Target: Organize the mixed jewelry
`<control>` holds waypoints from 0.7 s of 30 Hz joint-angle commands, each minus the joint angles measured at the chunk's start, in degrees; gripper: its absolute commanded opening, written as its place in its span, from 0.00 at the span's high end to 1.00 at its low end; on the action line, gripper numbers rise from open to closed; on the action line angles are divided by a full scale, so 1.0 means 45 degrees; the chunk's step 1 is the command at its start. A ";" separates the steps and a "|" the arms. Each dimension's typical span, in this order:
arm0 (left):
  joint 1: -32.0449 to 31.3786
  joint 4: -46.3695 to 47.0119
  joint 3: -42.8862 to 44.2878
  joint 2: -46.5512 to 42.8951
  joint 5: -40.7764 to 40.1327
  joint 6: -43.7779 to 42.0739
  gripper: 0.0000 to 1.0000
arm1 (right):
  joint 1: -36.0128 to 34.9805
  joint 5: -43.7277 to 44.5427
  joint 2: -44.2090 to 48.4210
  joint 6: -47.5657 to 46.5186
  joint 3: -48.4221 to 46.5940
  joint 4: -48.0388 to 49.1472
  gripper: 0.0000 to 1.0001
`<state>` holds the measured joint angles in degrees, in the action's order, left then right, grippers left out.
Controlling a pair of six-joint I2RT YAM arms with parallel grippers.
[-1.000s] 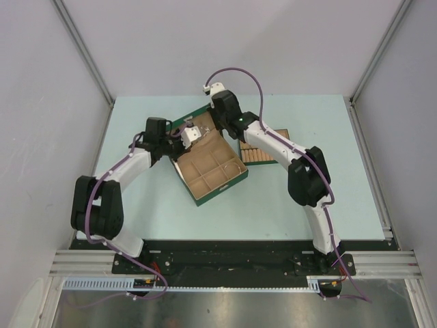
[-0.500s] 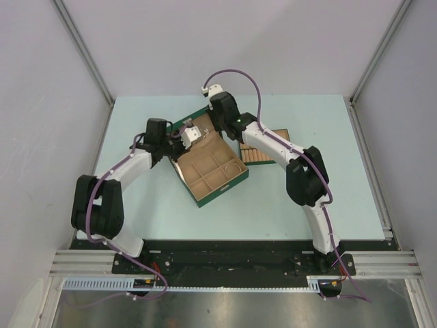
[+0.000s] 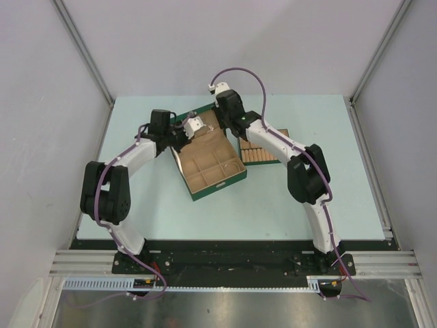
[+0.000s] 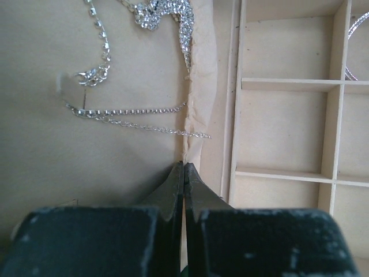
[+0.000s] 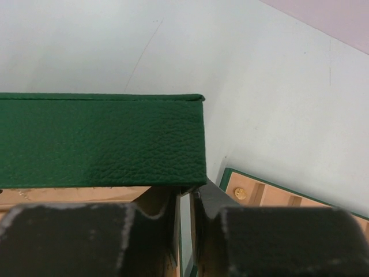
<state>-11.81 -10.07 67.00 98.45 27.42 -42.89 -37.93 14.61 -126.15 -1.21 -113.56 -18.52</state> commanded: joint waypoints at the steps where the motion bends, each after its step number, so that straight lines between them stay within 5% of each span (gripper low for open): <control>1: 0.0106 0.1416 0.0989 0.0093 0.0001 0.0215 1.00 | -0.0145 -0.0297 0.0433 -0.0648 0.0545 0.0190 0.84; 21: 0.0086 0.0811 0.1380 0.0426 0.0332 0.0079 1.00 | -0.0066 -0.2366 0.2621 -0.0863 0.2870 0.0873 0.44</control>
<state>-11.75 -9.74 70.32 101.49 26.28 -42.02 -37.87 7.68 -119.72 -4.38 -101.95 -18.13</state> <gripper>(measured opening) 0.005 0.538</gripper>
